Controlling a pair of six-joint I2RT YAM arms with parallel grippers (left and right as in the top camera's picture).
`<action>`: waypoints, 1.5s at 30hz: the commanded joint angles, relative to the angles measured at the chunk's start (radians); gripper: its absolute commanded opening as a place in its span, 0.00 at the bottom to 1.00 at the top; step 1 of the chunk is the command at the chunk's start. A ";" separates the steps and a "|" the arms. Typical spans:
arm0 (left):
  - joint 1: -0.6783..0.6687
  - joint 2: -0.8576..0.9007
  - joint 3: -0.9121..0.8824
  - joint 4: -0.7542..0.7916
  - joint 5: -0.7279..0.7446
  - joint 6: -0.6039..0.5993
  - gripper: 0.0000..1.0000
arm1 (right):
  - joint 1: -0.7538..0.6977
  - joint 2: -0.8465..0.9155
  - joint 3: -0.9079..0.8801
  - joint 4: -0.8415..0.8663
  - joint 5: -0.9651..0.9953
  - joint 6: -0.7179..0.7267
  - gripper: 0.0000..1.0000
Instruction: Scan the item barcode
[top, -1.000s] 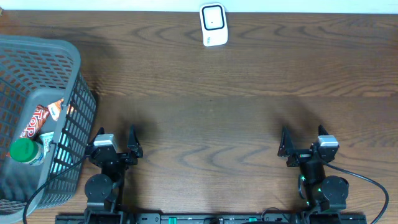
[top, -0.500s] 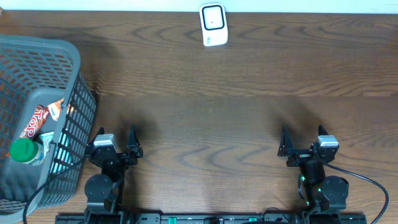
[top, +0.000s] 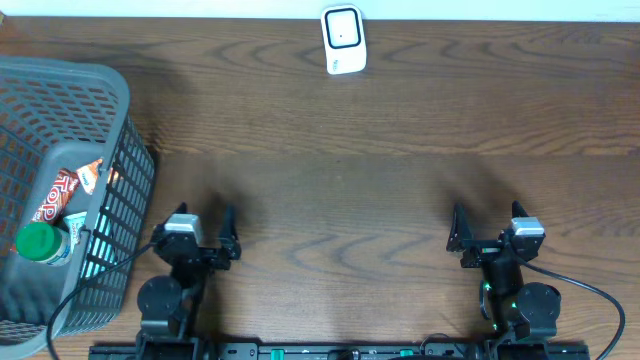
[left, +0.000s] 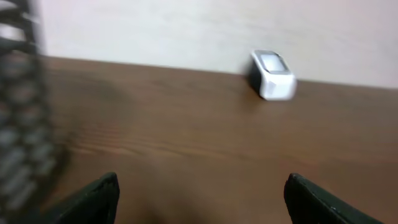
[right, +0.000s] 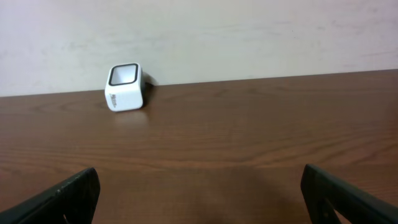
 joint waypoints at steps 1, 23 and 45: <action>-0.002 0.067 0.018 -0.058 0.155 0.006 0.85 | 0.006 -0.002 -0.001 -0.004 0.002 0.010 0.99; -0.001 0.564 0.770 -0.420 0.397 -0.020 0.85 | 0.006 -0.002 -0.001 -0.004 0.002 0.011 0.99; 0.020 1.054 1.444 -0.923 -0.409 -0.159 0.85 | 0.006 -0.002 -0.001 -0.004 0.002 0.011 0.99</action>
